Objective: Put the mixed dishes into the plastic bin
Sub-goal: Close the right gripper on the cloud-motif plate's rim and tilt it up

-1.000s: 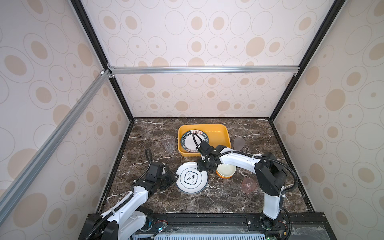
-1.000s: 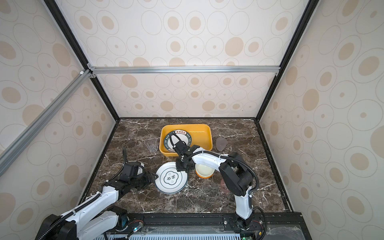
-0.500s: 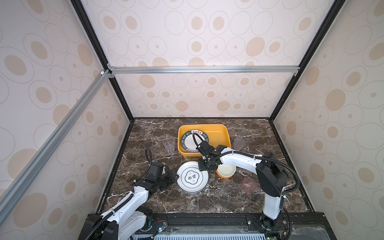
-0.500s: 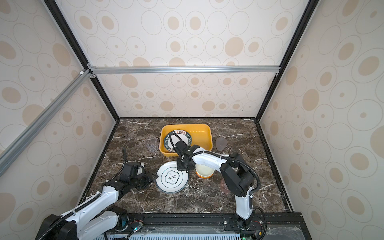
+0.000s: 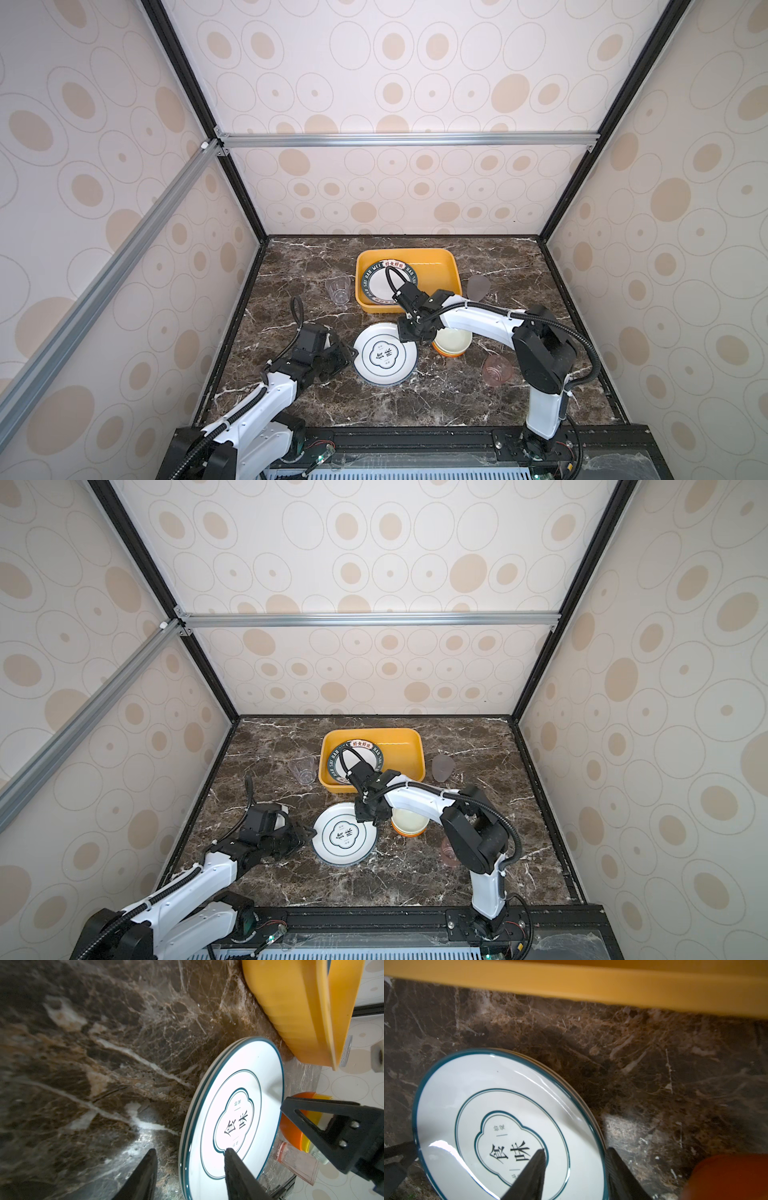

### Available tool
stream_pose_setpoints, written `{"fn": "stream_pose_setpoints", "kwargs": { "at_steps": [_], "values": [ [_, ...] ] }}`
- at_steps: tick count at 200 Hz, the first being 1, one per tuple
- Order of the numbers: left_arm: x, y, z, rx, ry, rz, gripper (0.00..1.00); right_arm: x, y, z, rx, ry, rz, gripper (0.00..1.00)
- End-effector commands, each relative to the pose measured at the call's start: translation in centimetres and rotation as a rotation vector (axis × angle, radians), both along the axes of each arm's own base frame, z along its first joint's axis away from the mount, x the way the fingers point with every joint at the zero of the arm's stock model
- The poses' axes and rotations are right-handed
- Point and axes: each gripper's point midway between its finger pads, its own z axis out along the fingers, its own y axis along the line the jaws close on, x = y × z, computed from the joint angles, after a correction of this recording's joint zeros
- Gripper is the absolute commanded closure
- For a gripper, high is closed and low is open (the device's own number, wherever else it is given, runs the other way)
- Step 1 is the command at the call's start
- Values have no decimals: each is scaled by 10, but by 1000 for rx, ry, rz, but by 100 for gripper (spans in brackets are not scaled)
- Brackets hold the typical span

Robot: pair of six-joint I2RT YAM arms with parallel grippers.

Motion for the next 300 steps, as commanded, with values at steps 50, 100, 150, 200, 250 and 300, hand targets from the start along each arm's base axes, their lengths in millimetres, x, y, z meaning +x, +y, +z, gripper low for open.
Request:
{"fn": "stream_pose_setpoints", "kwargs": {
  "at_steps": [50, 100, 150, 200, 250, 300],
  "values": [
    [-2, -1, -1, -8, 1, 5, 48, -5, 6, -5, 10, 26, 15, 56],
    [-2, -1, -1, -8, 3, 7, 48, -7, 7, -10, 11, 43, 13, 56],
    [-1, -2, 0, -9, 0, 5, 48, -2, 3, 5, 2, -3, 10, 53],
    [0, -2, 0, -8, -1, 1, 48, 2, -4, 14, -26, -40, -1, 51],
    [0, -3, 0, -10, -2, 0, 48, 3, -4, 7, -40, -29, -2, 51],
    [-1, -2, -1, -9, 0, 1, 48, 4, -5, 6, -56, -33, -4, 50]
  ]
}}
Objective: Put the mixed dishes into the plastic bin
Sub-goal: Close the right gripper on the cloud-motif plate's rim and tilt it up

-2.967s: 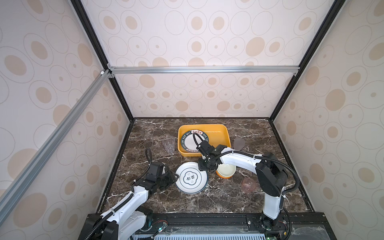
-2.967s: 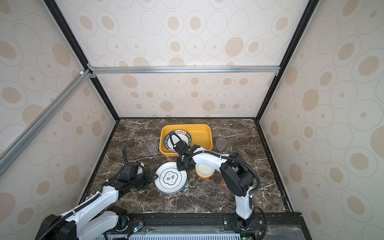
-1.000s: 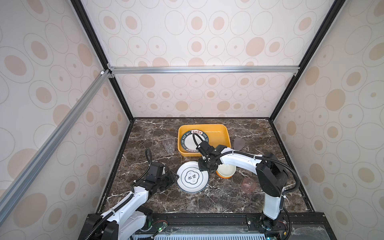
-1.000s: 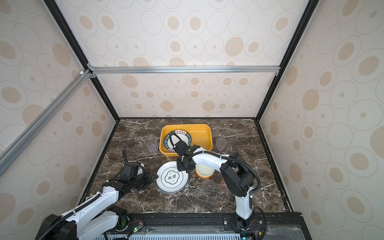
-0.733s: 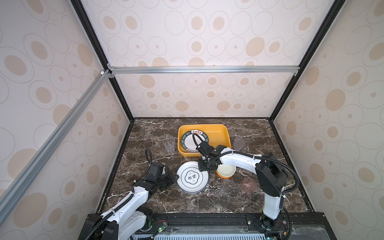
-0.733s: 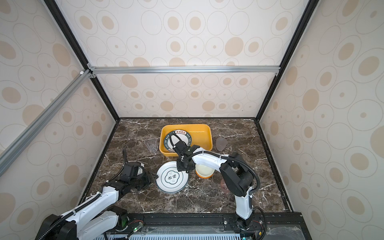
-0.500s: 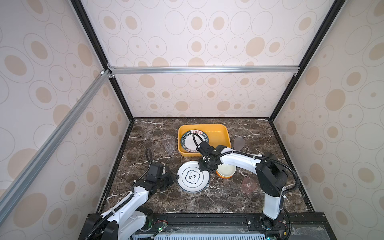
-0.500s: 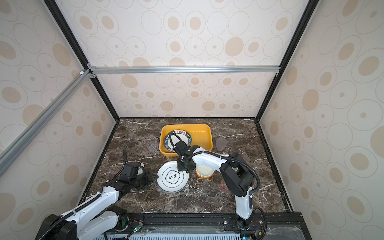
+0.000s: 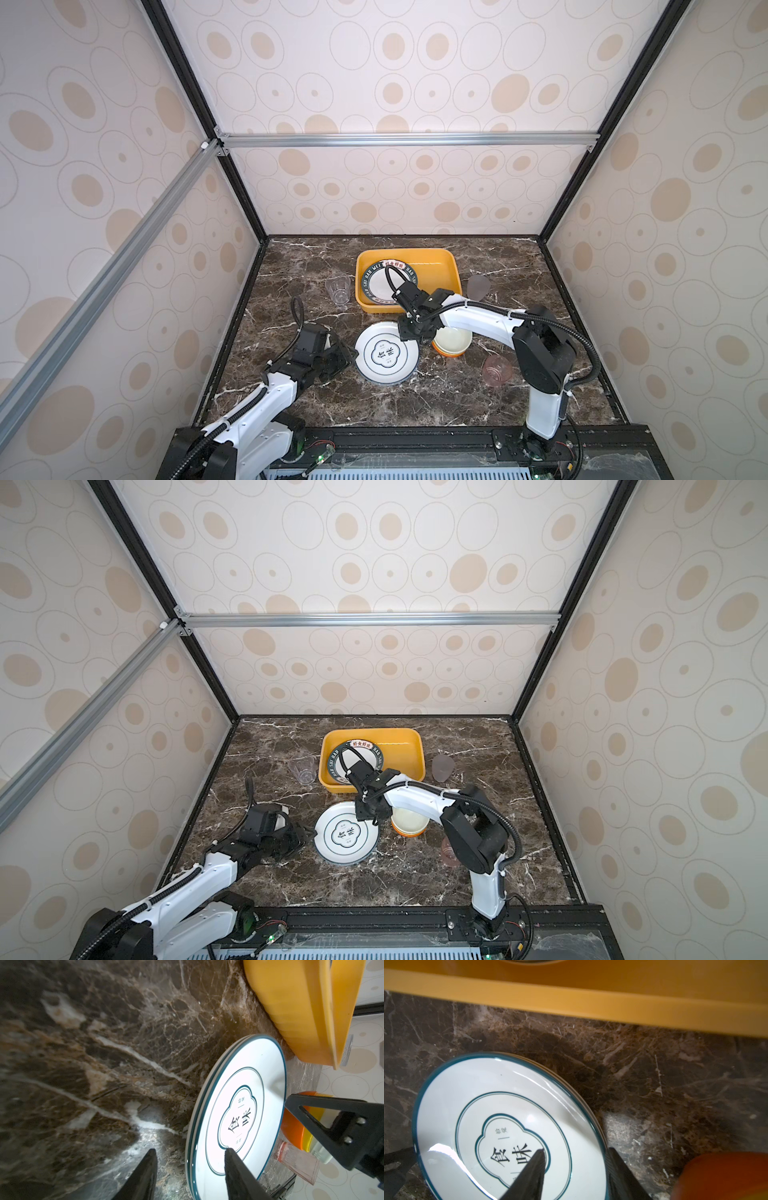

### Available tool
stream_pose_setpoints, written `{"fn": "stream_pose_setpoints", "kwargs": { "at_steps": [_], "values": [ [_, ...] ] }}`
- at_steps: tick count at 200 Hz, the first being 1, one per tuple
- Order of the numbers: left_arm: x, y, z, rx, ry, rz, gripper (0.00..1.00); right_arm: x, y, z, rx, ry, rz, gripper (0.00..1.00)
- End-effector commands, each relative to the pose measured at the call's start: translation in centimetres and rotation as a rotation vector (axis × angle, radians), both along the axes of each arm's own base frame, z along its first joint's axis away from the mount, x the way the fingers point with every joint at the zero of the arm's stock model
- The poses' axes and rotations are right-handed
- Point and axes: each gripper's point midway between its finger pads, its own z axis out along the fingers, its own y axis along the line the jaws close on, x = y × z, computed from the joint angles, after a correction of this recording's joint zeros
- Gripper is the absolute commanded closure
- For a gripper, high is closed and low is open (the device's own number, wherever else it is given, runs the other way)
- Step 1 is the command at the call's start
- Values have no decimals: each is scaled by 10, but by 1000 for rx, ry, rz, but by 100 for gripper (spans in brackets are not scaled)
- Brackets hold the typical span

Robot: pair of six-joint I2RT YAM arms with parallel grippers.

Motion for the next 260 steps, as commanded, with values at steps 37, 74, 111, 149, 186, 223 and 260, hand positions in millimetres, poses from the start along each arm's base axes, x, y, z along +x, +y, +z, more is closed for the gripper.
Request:
{"fn": "stream_pose_setpoints", "kwargs": {
  "at_steps": [37, 74, 111, 149, 186, 223, 260],
  "values": [
    [0, -2, -1, -9, 2, 3, 48, -2, 0, -6, -36, 12, 10, 49],
    [-1, -1, -1, -6, 1, 6, 48, -3, 3, -10, -23, 26, 14, 49],
    [-3, 0, -2, -7, 4, 8, 48, -5, 7, -13, -5, 41, 21, 51],
    [-2, -1, -2, -9, 3, 7, 48, -7, 8, -16, 3, 51, 25, 54],
    [-3, 0, -2, -8, 2, 9, 48, -10, 11, -22, 10, 69, 29, 55],
    [-3, 0, -3, -10, 3, 9, 48, -11, 13, -23, 21, 77, 32, 60],
    [-3, -1, -3, -12, 2, 7, 48, -12, 15, -26, 31, 88, 37, 68]
  ]
}}
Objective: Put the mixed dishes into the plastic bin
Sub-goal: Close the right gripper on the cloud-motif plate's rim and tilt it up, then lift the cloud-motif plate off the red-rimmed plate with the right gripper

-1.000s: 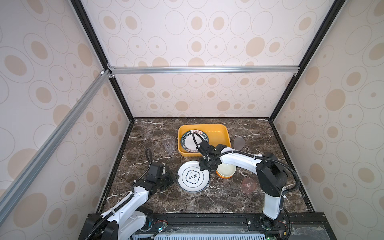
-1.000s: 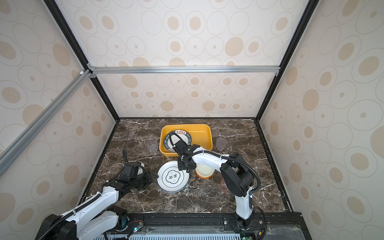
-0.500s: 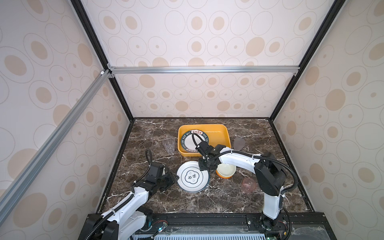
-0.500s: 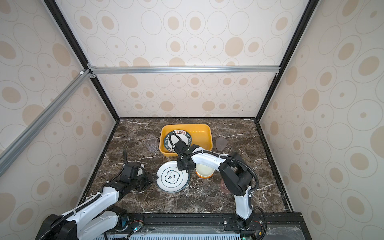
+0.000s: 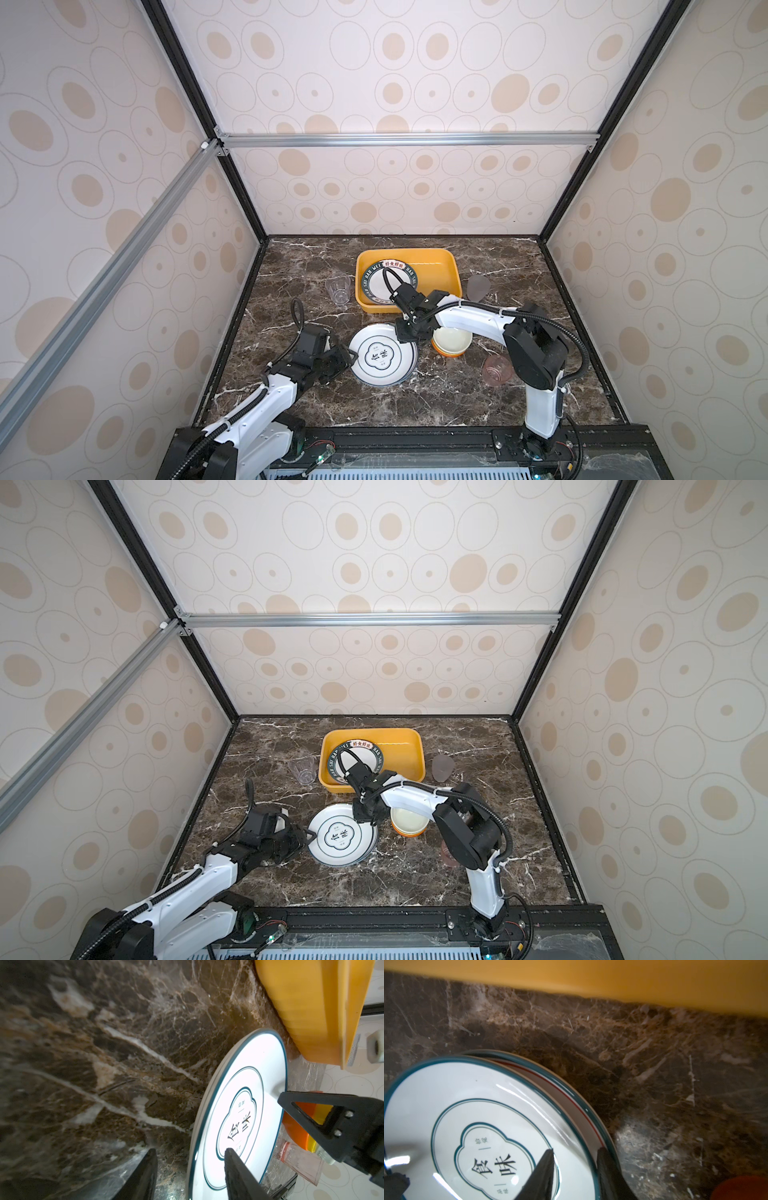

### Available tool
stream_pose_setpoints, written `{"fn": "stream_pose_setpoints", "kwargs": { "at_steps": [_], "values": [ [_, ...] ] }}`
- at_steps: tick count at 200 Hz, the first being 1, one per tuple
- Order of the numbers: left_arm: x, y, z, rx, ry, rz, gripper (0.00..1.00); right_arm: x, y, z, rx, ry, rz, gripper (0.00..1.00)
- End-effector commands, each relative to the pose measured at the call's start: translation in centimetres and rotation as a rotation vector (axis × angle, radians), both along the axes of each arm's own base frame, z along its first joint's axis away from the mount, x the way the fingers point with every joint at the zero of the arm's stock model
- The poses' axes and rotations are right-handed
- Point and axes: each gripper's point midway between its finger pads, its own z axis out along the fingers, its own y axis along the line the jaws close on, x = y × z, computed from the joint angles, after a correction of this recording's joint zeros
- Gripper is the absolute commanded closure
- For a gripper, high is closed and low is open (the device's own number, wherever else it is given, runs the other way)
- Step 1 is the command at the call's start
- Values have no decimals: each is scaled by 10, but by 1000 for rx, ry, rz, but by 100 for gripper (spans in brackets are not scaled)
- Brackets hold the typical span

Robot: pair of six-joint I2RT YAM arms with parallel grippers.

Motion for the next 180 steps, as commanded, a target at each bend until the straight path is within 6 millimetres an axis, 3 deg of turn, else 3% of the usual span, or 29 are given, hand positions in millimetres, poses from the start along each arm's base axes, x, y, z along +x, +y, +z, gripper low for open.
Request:
{"fn": "stream_pose_setpoints", "kwargs": {
  "at_steps": [1, 42, 93, 180],
  "values": [
    [2, -3, 4, -13, -14, 2, 48, -9, 2, -11, -6, 36, 8, 68],
    [2, -2, 3, -13, -13, 2, 49, -9, 4, -12, 4, 41, 13, 78],
    [1, -3, 4, -14, -13, 0, 63, -10, 6, -15, 8, 52, 17, 83],
    [0, -1, 9, -5, -21, -2, 88, -10, 6, -10, 17, 42, 16, 82]
  ]
}}
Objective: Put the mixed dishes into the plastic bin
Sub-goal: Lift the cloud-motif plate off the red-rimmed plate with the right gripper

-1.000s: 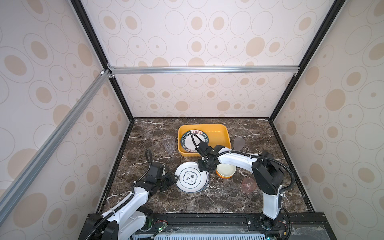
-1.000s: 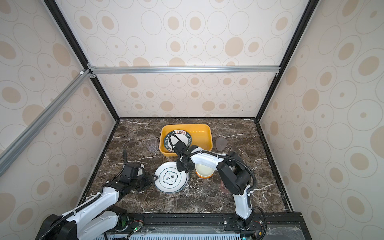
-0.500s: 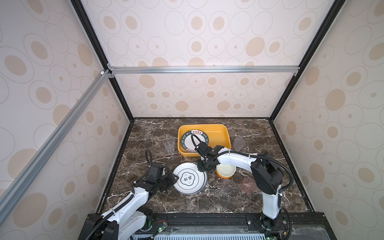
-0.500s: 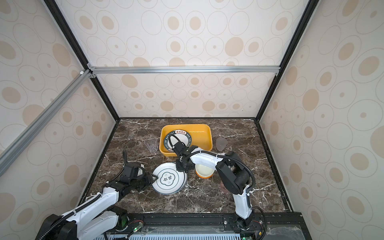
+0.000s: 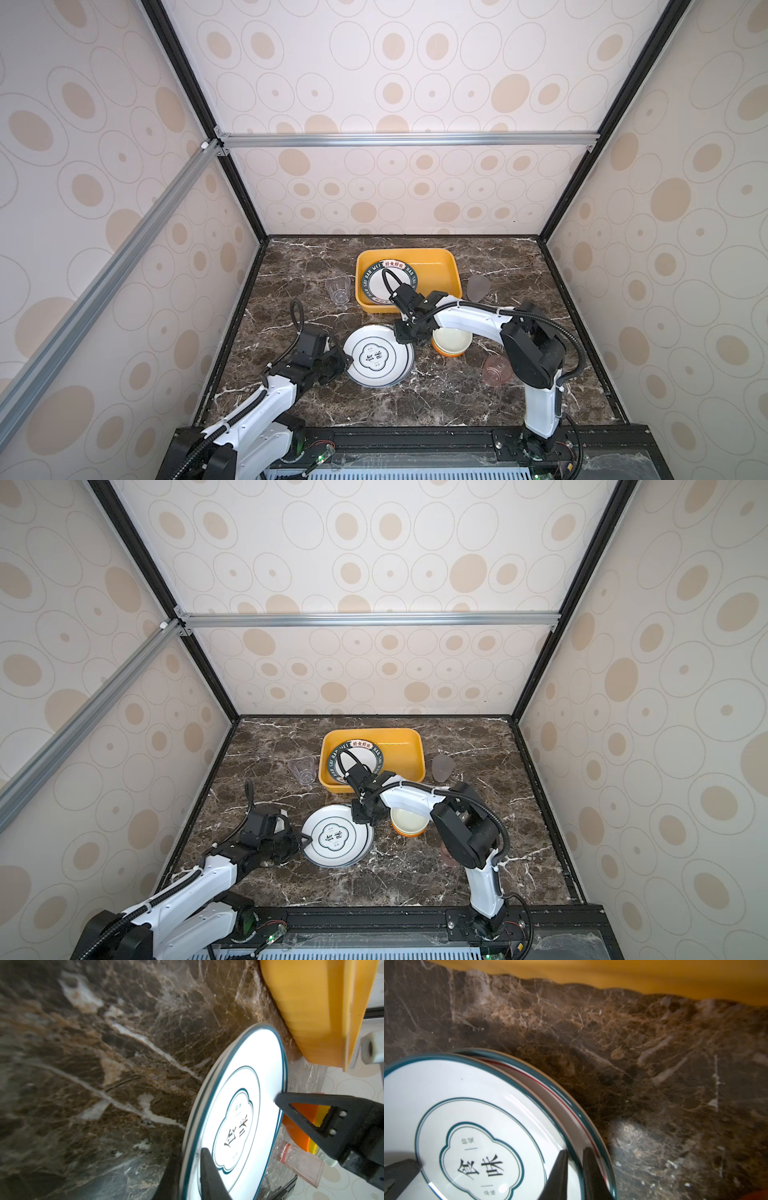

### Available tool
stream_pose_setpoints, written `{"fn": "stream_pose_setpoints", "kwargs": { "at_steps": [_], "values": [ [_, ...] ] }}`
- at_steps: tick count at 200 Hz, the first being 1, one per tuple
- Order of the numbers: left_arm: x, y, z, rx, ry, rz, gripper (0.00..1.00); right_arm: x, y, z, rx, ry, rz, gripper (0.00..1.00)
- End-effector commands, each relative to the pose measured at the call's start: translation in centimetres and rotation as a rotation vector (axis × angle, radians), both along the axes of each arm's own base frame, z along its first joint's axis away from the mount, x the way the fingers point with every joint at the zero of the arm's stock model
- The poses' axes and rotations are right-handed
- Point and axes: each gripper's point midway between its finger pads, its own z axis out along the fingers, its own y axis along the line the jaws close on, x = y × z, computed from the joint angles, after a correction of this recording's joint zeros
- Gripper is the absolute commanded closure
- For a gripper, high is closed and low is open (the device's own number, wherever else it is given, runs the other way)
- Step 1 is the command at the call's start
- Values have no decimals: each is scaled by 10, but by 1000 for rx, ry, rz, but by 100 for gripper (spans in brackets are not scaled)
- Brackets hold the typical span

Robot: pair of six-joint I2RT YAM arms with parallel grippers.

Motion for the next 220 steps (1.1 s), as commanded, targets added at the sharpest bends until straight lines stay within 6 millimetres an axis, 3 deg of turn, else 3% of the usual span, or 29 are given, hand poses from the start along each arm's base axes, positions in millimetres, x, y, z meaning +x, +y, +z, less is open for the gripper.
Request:
{"fn": "stream_pose_setpoints", "kwargs": {
  "at_steps": [1, 48, 122, 220],
  "values": [
    [3, -3, 11, -10, -28, -11, 88, -7, 0, -5, -7, 18, 3, 82],
    [10, -7, 27, -27, -70, -19, 100, -3, 2, 18, 24, -27, 5, 71],
    [24, -15, 64, -65, -140, -36, 100, 1, -1, 68, 94, -127, 15, 64],
    [42, -27, 137, -156, -284, -47, 100, 6, -36, 123, 310, -174, -102, 58]
  ]
}}
